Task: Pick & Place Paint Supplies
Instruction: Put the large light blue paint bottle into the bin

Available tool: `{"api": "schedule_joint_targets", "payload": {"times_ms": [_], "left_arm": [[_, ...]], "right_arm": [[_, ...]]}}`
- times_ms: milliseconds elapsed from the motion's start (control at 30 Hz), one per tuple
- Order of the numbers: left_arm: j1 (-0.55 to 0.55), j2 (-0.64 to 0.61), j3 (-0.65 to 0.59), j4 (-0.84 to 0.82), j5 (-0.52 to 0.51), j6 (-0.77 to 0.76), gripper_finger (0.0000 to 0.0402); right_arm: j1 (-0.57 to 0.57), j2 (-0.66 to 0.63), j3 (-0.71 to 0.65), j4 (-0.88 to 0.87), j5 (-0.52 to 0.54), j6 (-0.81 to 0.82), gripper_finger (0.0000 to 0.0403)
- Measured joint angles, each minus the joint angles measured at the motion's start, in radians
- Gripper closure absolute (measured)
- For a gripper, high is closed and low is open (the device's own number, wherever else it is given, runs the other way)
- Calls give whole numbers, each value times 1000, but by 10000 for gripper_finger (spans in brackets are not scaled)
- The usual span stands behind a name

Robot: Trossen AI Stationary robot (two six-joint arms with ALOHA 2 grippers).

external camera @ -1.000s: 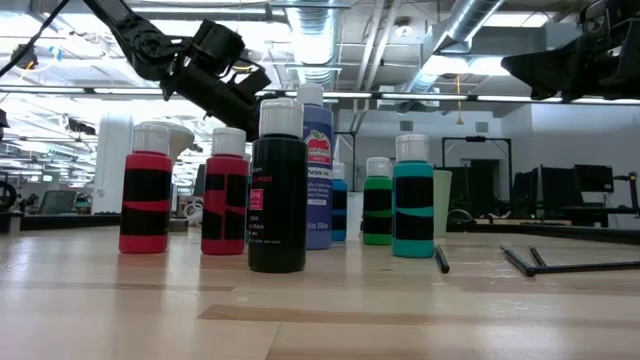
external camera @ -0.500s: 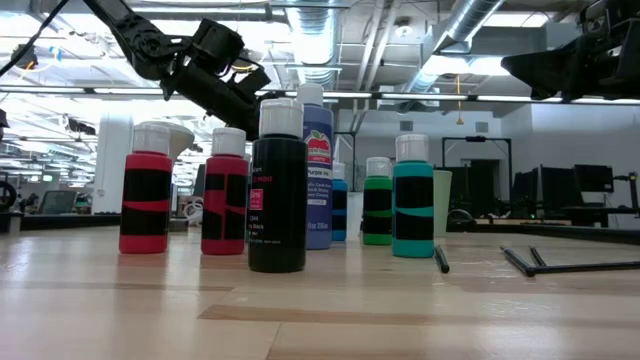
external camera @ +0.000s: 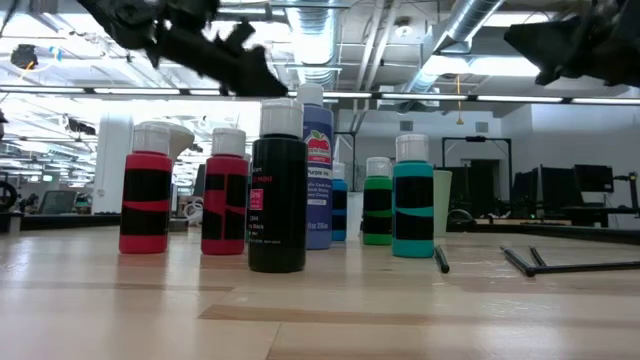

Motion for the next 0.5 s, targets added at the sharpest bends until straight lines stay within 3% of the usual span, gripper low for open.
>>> {"api": "schedule_joint_targets", "payload": {"times_ms": [100, 200, 300, 500], "left_arm": [[-38, -92, 0, -83, 17, 3, 176], [-87, -128, 0, -158, 31, 8, 189], [-122, -102, 0, -164, 27, 6, 235], [-112, 38, 0, -160, 0, -41, 375]], "right_arm": [[0, 0, 0, 4, 3, -2, 315], [0, 0, 0, 3, 3, -1, 298], [0, 0, 0, 2, 3, 1, 287], [1, 3, 0, -6, 3, 1, 279]]}}
